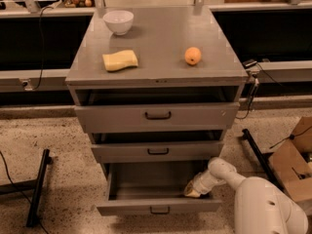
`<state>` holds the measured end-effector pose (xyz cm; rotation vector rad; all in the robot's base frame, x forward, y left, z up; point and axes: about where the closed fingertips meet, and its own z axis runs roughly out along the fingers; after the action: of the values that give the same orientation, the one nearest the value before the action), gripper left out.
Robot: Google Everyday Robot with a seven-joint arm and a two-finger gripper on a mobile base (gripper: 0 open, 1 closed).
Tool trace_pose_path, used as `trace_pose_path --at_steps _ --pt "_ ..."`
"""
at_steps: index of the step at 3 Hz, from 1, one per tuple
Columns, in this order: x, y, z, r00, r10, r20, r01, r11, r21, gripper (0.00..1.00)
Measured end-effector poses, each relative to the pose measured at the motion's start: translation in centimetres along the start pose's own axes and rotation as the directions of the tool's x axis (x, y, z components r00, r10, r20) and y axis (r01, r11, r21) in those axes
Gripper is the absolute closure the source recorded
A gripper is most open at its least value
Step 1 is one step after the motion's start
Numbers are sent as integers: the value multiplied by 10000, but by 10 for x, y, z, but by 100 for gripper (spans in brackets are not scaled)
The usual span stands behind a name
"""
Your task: Open bottom drawer
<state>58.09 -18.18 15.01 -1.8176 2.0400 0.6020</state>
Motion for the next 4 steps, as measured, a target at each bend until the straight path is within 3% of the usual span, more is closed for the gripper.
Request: trace_pose_path --at_steps 1,2,3,4 --pt "3 21 2 9983 -356 -470 308 9945 -997 100" --pt "-1 43 -2 9976 -642 -247 587 9818 -1809 100" --pt "-1 74 -17 9966 -643 520 753 9659 -2478 100" --pt "-10 87 -48 9849 -645 1610 1009 9680 -2297 100"
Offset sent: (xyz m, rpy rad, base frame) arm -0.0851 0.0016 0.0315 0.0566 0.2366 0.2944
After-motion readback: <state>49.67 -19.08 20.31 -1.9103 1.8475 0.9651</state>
